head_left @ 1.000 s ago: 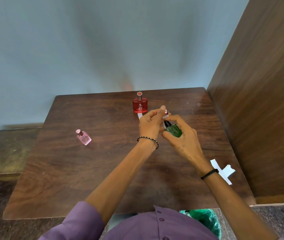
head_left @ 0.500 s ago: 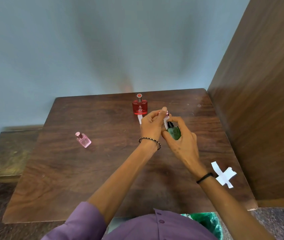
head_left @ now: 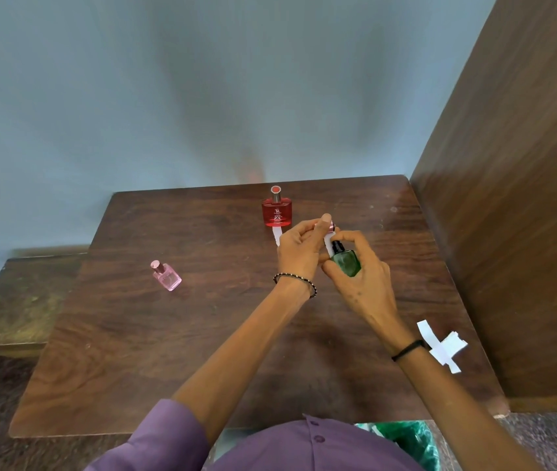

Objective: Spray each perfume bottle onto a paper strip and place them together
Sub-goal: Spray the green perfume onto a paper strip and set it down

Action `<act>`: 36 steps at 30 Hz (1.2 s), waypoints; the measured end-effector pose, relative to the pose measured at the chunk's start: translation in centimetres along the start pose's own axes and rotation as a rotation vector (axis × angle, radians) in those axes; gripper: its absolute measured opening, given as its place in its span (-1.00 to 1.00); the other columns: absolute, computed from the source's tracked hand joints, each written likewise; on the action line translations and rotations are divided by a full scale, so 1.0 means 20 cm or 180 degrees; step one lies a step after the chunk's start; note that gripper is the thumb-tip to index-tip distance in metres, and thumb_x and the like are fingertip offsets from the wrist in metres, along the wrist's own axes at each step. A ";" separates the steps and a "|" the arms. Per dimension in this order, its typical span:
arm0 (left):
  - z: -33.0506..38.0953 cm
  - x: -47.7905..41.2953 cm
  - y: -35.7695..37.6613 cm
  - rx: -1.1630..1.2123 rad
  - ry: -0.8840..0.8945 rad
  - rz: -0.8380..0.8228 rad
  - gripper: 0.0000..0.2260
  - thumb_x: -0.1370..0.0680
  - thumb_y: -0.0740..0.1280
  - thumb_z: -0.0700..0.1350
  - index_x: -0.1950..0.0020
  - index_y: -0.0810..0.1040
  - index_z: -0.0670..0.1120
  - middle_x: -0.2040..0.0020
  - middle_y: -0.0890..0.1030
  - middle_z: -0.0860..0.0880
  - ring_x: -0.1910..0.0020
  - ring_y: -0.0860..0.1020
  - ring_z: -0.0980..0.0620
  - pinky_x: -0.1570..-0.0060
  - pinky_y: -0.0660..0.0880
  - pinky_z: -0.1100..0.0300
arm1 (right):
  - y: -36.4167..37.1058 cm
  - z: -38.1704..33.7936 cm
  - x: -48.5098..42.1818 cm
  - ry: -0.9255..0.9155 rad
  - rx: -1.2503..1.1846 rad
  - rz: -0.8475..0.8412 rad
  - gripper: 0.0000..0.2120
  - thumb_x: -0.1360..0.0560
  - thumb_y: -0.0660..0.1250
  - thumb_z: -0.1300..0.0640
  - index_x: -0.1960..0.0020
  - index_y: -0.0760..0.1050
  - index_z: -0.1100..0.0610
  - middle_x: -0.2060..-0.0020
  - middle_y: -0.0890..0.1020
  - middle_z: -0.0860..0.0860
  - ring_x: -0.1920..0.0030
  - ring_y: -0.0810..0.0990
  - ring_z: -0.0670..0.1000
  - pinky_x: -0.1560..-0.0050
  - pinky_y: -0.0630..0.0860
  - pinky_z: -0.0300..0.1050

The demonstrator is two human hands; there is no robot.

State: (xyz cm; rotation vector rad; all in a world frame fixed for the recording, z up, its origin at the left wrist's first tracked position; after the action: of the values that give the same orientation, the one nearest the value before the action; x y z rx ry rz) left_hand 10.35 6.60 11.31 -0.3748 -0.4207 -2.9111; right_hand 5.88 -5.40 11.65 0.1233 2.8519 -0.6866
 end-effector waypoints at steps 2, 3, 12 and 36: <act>0.00 -0.01 0.00 0.0017 -0.0022 -0.0021 -0.72 -0.55 0.45 -0.08 -0.08 0.65 -0.30 0.15 0.72 -0.10 0.18 0.69 0.03 0.23 0.67 0.17 | -0.01 0.00 0.00 -0.0011 -0.0076 -0.0050 -0.62 -0.47 0.46 0.07 -0.23 0.47 -0.19 0.12 0.67 -0.24 0.18 0.63 -0.22 0.22 0.46 -0.48; 0.00 -0.01 0.00 0.0016 -0.0030 -0.0032 -0.72 -0.55 0.45 -0.08 -0.08 0.65 -0.30 0.14 0.72 -0.10 0.17 0.69 0.02 0.23 0.67 0.15 | -0.01 -0.01 0.00 -0.0007 -0.0069 -0.0060 -0.62 -0.47 0.46 0.06 -0.21 0.47 -0.20 0.19 0.66 -0.24 0.25 0.61 -0.22 0.28 0.44 -0.48; 0.01 0.00 0.02 0.0022 -0.0014 -0.0042 -0.78 -0.55 0.45 -0.08 -0.02 0.67 -0.25 0.22 0.72 -0.04 0.21 0.69 0.03 0.28 0.63 0.22 | -0.06 -0.02 0.01 -0.0112 -0.0286 -0.0021 -0.59 -0.46 0.46 0.10 -0.23 0.44 -0.17 0.18 0.64 -0.19 0.32 0.59 -0.12 0.34 0.50 -0.35; 0.04 0.00 0.07 -0.0032 0.0184 -0.0298 -0.70 -0.56 0.45 -0.07 -0.13 0.63 -0.29 0.04 0.74 -0.16 0.02 0.71 -0.06 0.16 0.68 0.08 | -0.13 0.02 -0.06 -0.0301 0.0163 -0.0045 -0.63 -0.45 0.48 0.08 -0.21 0.52 -0.15 0.21 0.68 -0.06 0.27 0.61 -0.05 0.30 0.54 -0.27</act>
State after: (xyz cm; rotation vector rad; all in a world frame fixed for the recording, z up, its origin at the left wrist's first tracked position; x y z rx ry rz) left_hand 10.88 5.57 12.46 -0.2787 -0.4258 -3.0074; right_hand 6.79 -7.90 12.59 0.0766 2.7487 -0.7482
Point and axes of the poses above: each hand's wrist, its own x-axis away from the middle knuckle, its own y-axis out of the palm, z = x × y, the point moved 4 cm from there along -x, towards the middle knuckle
